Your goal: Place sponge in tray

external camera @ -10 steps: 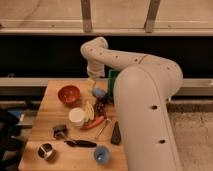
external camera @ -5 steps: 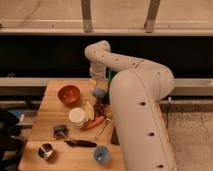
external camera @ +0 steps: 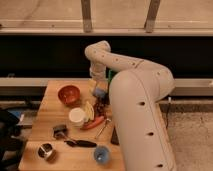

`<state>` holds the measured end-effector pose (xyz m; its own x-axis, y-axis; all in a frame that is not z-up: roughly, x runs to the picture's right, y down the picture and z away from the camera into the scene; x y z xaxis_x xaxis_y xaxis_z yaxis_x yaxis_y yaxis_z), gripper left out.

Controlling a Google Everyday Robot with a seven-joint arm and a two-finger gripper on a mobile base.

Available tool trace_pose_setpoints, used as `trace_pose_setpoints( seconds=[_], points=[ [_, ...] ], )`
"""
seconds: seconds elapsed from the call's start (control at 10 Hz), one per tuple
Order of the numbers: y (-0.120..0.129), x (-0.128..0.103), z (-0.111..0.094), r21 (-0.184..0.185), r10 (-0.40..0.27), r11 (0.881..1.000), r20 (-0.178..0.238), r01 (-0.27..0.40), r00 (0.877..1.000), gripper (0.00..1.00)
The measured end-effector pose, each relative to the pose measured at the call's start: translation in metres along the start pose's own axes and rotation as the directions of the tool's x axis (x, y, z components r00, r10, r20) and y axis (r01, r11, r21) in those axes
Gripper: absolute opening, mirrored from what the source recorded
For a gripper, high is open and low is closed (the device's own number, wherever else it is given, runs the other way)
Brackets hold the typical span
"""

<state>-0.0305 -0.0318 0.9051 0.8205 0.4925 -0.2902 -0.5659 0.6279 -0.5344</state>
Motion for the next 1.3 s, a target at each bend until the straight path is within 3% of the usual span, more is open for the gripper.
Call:
trace_pose_setpoints(
  seconds=[0.1,0.4,0.7,1.3],
  points=[
    [0.001,0.000,0.013,-0.044,-0.001,0.999,0.004,0.001,1.000,0.80],
    [0.007,-0.006,0.037,-0.116,-0.005,0.993,0.014,0.006,1.000,0.80],
    [0.010,-0.001,0.054,-0.159,0.014,0.987,0.010,-0.012,1.000,0.80],
    [0.009,0.012,0.080,-0.175,0.066,0.982,-0.038,-0.072,0.997,0.79]
  ],
)
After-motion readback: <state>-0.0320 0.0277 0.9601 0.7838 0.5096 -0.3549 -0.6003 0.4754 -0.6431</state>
